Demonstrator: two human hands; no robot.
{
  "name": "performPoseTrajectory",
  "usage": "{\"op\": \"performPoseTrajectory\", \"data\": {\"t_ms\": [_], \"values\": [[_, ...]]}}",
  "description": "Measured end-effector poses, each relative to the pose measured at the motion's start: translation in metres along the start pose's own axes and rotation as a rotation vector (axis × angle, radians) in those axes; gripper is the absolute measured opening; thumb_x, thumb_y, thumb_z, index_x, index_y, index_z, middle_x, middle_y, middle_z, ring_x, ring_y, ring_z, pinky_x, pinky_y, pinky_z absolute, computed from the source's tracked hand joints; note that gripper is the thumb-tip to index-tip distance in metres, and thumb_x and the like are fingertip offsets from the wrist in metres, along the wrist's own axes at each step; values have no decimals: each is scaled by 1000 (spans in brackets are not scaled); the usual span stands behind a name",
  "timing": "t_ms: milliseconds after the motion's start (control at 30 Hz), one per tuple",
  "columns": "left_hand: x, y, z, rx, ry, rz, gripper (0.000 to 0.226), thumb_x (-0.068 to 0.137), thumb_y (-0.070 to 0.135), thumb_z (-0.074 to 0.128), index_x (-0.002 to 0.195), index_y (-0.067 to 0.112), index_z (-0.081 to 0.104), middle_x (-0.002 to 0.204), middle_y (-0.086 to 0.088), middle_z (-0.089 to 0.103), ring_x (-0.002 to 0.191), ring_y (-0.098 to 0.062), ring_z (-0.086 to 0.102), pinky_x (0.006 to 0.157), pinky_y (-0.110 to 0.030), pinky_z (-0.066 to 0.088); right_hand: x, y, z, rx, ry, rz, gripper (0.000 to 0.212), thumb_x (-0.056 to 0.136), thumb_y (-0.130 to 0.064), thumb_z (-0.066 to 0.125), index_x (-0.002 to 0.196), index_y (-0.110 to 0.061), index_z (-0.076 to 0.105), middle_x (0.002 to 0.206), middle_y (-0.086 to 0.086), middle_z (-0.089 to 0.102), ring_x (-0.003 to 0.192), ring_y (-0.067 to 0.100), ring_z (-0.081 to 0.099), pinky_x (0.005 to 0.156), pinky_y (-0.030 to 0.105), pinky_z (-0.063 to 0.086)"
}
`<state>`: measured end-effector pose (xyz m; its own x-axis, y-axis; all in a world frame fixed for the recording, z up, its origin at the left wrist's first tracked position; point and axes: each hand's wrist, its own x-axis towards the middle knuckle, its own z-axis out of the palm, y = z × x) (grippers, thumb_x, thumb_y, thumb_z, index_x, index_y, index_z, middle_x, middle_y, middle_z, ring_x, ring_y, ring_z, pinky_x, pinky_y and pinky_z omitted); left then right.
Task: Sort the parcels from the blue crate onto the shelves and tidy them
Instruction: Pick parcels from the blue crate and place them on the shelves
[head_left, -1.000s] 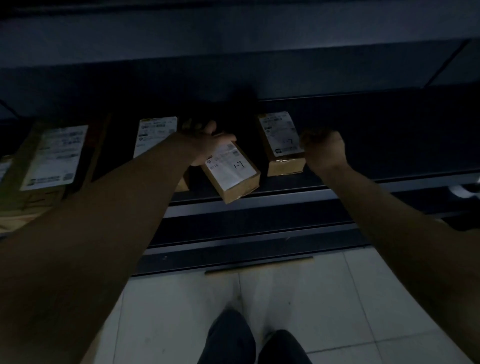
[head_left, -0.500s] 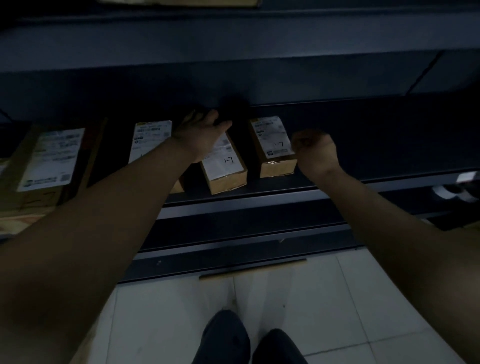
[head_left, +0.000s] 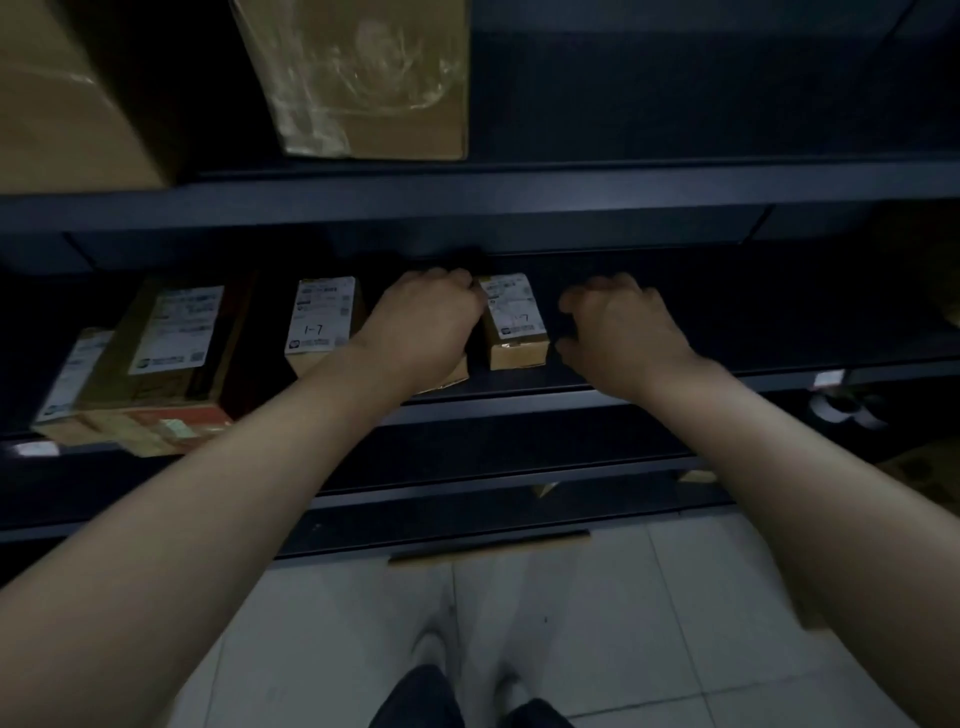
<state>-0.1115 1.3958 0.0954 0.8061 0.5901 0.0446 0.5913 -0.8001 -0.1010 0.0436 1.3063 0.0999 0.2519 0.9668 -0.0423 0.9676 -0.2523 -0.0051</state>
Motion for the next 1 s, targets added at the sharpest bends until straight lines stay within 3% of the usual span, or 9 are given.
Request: {"op": "performPoseTrajectory", "data": {"t_ms": [100,233,367,433,533,600,667,833,1000], "values": [[-21,22,-38,48,22,-5,34,89,6,51,123,11,51,115,-8,50,105,-25,47,77,-30,32,-30,-4,-39,-123,15,-18,37,95,-25,54,130,-13,51,128,9,52,121,29,41,95,37,35],[-42,43,-89,185,144,10,18,87,7,56,104,14,56,101,-3,51,99,-24,51,68,-29,28,-65,-5,-81,-299,186,-48,25,91,-23,57,114,-10,59,116,10,58,114,30,47,89,39,37],[-51,55,-131,215,230,73,11,89,7,53,97,15,54,86,1,35,85,-21,45,67,-30,28,-87,-8,-115,-337,242,-52,22,93,-22,54,111,-10,57,116,10,57,113,30,47,88,38,36],[-52,58,-144,221,259,112,10,88,8,54,95,16,51,85,1,34,80,-18,36,66,-30,29,-97,-9,-127,-347,271,-24,21,92,-21,55,111,-11,56,115,8,56,112,29,47,87,37,36],[-55,58,-154,216,323,199,11,89,12,56,91,18,47,86,1,35,82,-17,37,67,-29,30,-115,-14,-139,-349,306,54,22,91,-22,57,112,-14,55,113,6,55,109,27,49,84,35,35],[-53,57,-159,178,363,268,10,90,13,54,100,16,53,91,1,42,87,-17,42,68,-28,31,-127,-19,-145,-341,323,113,23,92,-24,57,113,-17,54,113,5,54,108,26,50,80,33,34],[-50,56,-163,133,384,344,24,90,14,54,114,16,56,102,-1,51,95,-20,49,71,-29,35,-140,-26,-150,-332,329,183,25,93,-25,57,117,-18,53,113,3,53,108,25,50,76,31,30],[-54,48,-176,80,419,521,28,86,12,61,113,16,58,105,-3,54,95,-23,52,76,-37,47,-170,-50,-156,-350,284,358,33,94,-26,56,126,-19,50,121,4,52,111,26,49,81,34,35],[-64,67,-183,28,396,711,33,90,20,57,122,21,50,119,-1,49,107,-20,47,87,-31,38,-206,-71,-156,-329,248,543,33,94,-27,56,125,-20,49,121,4,50,110,26,49,80,33,35]]}}
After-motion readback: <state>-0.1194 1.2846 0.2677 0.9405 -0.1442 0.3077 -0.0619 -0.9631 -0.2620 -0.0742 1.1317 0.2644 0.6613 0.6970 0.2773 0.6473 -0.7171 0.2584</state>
